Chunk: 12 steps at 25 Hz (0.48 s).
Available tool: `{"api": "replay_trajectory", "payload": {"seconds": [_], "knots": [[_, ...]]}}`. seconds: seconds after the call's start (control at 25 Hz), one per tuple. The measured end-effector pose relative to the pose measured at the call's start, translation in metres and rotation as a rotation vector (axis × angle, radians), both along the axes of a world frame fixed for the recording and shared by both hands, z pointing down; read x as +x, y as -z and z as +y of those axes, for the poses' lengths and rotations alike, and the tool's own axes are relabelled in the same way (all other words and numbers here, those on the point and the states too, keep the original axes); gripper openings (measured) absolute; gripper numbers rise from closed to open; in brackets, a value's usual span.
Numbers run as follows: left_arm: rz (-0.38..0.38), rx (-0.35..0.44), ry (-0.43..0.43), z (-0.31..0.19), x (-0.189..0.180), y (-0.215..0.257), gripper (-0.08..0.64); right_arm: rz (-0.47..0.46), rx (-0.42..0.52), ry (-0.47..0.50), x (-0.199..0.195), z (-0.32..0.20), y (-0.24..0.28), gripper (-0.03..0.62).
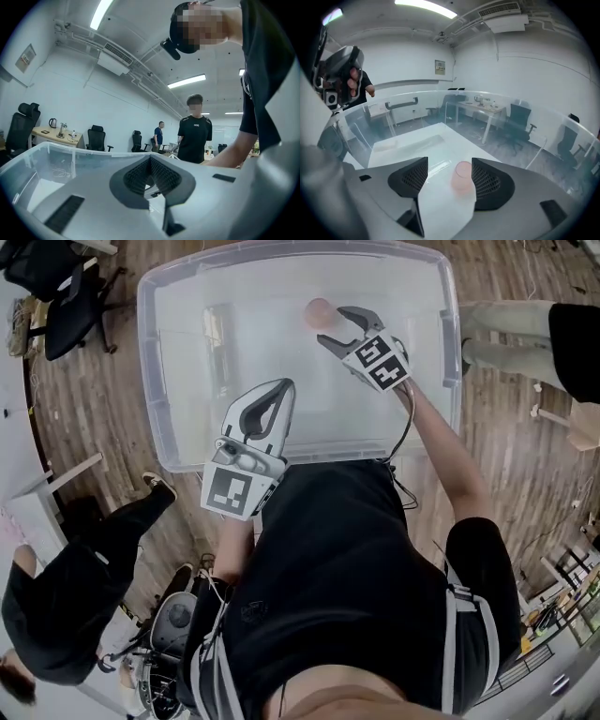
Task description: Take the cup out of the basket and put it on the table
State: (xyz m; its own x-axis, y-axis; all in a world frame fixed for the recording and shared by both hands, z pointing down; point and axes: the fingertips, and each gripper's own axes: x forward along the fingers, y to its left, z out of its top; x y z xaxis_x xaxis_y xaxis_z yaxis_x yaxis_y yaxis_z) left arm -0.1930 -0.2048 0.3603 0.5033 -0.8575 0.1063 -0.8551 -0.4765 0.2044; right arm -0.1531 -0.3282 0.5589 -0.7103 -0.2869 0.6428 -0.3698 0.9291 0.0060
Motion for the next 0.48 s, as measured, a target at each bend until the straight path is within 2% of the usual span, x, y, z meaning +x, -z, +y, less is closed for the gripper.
{"api": "replay_trajectory", "payload": {"seconds": [0.32, 0.48], "knots": [[-0.001, -0.03, 0.024, 0.001, -0.012, -0.005, 0.018, 0.139, 0.018, 0.012, -0.01, -0.025, -0.062, 0.276], [-0.012, -0.039, 0.034, 0.002, -0.018, -0.006, 0.018, 0.158, 0.011, -0.009, -0.014, -0.037, -0.079, 0.289]]}}
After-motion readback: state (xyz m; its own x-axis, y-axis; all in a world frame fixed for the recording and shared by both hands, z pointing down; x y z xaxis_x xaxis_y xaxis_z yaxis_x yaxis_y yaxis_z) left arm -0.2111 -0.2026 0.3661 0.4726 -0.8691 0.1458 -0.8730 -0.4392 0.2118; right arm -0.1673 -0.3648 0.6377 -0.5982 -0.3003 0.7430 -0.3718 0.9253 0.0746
